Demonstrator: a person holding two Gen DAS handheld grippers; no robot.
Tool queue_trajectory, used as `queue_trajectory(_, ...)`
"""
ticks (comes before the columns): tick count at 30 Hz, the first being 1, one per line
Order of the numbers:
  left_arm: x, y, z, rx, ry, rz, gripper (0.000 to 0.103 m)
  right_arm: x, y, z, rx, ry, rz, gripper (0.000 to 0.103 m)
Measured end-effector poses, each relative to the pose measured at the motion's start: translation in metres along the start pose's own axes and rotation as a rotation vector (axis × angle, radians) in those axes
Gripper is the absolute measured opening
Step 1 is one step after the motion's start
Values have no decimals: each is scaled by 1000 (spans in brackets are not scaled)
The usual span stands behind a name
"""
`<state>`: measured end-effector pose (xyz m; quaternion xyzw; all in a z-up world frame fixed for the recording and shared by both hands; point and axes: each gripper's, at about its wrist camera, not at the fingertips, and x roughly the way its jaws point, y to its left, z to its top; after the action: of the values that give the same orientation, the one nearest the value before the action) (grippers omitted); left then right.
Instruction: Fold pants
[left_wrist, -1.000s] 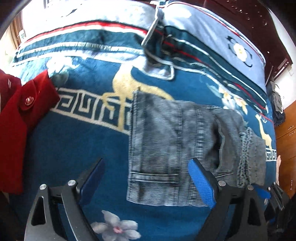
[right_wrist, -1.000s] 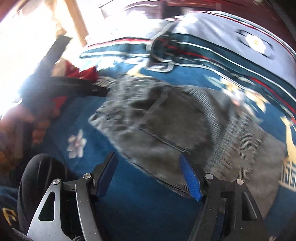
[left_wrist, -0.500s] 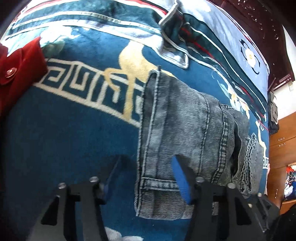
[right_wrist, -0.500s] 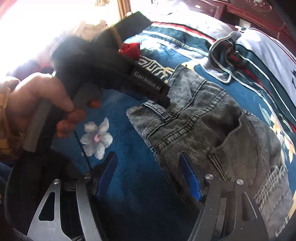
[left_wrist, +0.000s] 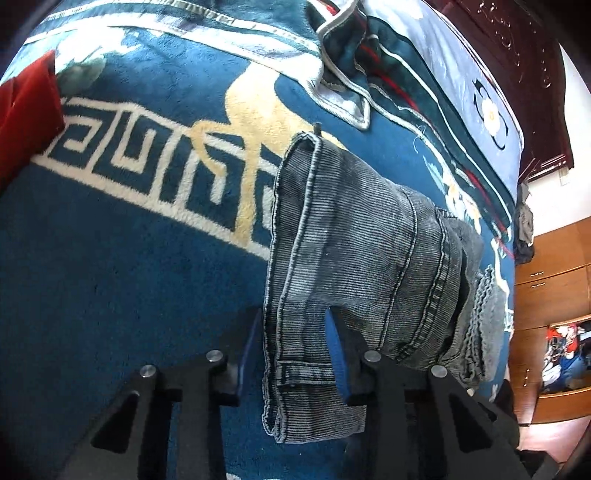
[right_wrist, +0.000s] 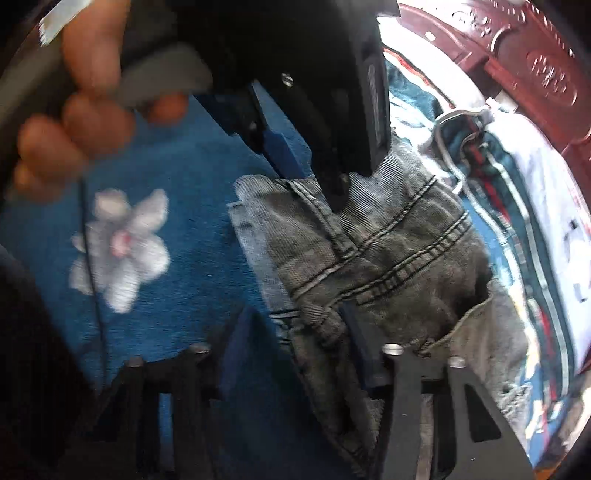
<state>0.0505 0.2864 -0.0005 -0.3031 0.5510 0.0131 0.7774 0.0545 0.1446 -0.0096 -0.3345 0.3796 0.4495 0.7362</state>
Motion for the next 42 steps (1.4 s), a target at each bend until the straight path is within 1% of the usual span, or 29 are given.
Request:
queue_trajectory(2, -3, 2, -1, -9, -4, -10, 37, -2, 0, -1, 8, -11, -21, 30)
queue_trajectory(3, -4, 2, -1, -18, -8, -13, 37, -5, -2, -2, 24, -18, -21, 28)
queue_trajectory(4, -6, 3, -1, -23, -11, -15, 38, -7, -5, -2, 45, -25, -13, 25)
queue_trajectory(5, -7, 3, -2, -23, -15, -19, 40, -13, -15, -3, 100, -40, 15, 23)
queue_trajectory(8, -12, 4, -2, -35, -27, -28, 52, -27, -37, -6, 241, -73, 84, 21)
queue_trajectory(9, -14, 3, -1, -43, -33, -21, 59, -30, -41, -7, 269, -79, 97, 21)
queue_trajectory(10, -16, 4, -1, -48, -39, -19, 64, -34, -49, -8, 309, -87, 122, 20)
queue_trajectory(13, -18, 3, 1, -68, -43, -12, 71, -36, -58, -7, 356, -99, 156, 20)
queue_trajectory(15, -17, 4, 2, -90, -39, -25, 71, -39, -59, -8, 373, -107, 164, 20)
queue_trajectory(18, -17, 1, 3, -100, -55, -45, 68, -42, -57, -10, 389, -117, 172, 20)
queue_trajectory(19, -17, -2, 4, -95, -58, -49, 61, -44, -54, -11, 386, -120, 171, 20)
queue_trajectory(20, -15, -5, 4, -91, -53, -59, 57, -45, -53, -10, 385, -123, 170, 20)
queue_trajectory(22, -10, -11, 6, -94, -35, -69, 43, -48, -49, -13, 384, -129, 171, 20)
queue_trajectory(24, -7, -18, 8, -86, -27, -51, 38, -47, -49, -14, 388, -128, 175, 19)
queue_trajectory(25, -7, -23, 8, -73, -32, -29, 33, -48, -48, -15, 390, -128, 176, 19)
queue_trajectory(26, -8, -28, 9, -58, -42, -11, 29, -49, -49, -15, 393, -130, 177, 16)
queue_trajectory(27, -11, -32, 10, -44, -56, 2, 18, -49, -50, -15, 397, -131, 180, 16)
queue_trajectory(28, -14, -35, 10, -35, -74, 10, 16, -50, -51, -15, 403, -133, 181, 16)
queue_trajectory(32, -30, -51, 11, -3, -141, 6, 14, -55, -55, -17, 411, -146, 179, 15)
queue_trajectory(36, -44, -63, 14, -5, -170, -30, 14, -66, -61, -21, 441, -171, 182, 14)
queue_trajectory(42, -63, -99, 17, 50, -198, -52, 13, -85, -81, -33, 522, -214, 191, 14)
